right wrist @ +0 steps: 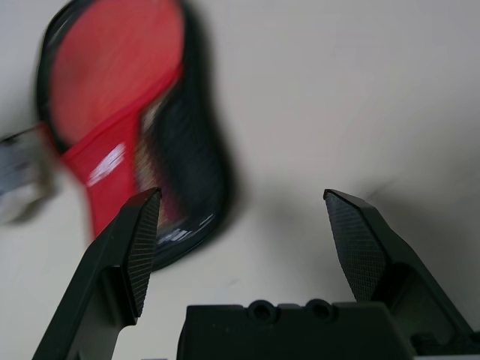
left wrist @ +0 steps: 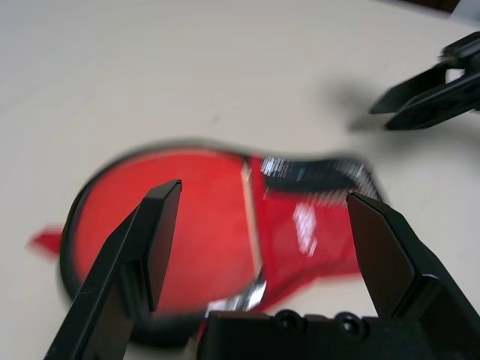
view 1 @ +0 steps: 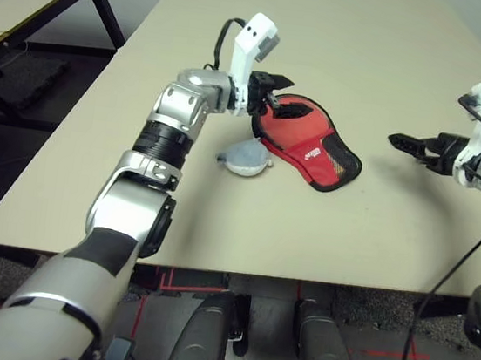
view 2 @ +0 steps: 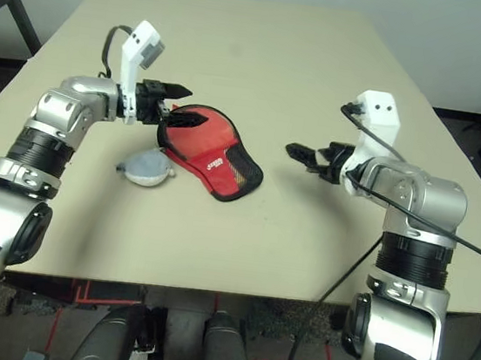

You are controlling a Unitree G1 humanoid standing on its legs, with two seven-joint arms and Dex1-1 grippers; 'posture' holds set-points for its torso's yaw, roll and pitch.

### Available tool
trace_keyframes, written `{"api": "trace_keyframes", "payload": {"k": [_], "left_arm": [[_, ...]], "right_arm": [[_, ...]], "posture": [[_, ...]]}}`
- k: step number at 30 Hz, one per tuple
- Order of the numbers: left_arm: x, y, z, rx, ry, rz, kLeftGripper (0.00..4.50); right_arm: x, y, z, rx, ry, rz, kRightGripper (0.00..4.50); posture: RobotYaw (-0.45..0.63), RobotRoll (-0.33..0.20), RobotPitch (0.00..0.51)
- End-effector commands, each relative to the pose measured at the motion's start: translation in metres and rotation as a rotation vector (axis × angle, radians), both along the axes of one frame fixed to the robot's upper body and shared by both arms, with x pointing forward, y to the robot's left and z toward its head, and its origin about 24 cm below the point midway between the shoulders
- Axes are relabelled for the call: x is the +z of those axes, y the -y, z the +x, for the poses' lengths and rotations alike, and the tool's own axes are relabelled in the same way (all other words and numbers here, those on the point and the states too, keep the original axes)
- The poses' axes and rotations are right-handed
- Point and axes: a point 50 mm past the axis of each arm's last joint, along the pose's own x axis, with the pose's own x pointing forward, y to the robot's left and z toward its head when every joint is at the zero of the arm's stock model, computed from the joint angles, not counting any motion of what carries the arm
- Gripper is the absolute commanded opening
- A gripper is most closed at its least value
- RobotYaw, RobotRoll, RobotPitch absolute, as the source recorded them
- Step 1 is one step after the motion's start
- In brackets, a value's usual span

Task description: Store the ping-pong paddle in its case and zip it.

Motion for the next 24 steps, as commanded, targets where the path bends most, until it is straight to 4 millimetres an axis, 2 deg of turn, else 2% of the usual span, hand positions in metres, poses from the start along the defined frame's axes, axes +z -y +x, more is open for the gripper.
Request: {"api": "trace_keyframes", "payload": {"k": [1, 7, 12, 22, 24], "left_arm": [[-0.015, -0.011, -0.006, -0.015, -0.012, 0.058, 4.50], [-0.028, -0.022, -0.014, 0.018, -0.045, 0.077, 4.50], [-0.025, -0.024, -0.015, 0.055, -0.040, 0.056, 4.50], [-0.021, -0.019, -0.014, 0.072, -0.026, 0.029, 4.50], [-0.020, -0.019, -0.014, 0.075, -0.024, 0.028, 4.50]], "right_arm": [[-0.007, -0.001, 0.001, -0.038, -0.086, 0.112, 4.47], [-0.021, -0.014, 0.006, -0.015, -0.191, 0.214, 4.47], [-0.032, -0.027, 0.014, -0.011, -0.267, 0.234, 4.47], [-0.046, -0.061, 0.032, -0.004, -0.313, 0.306, 4.47], [-0.052, -0.064, 0.033, -0.012, -0.321, 0.296, 4.13]], "posture": [[-0.06, 0.000, 0.119], [-0.01, 0.000, 0.111], [0.00, 0.000, 0.112], [0.00, 0.000, 0.114], [0.00, 0.000, 0.115]]}}
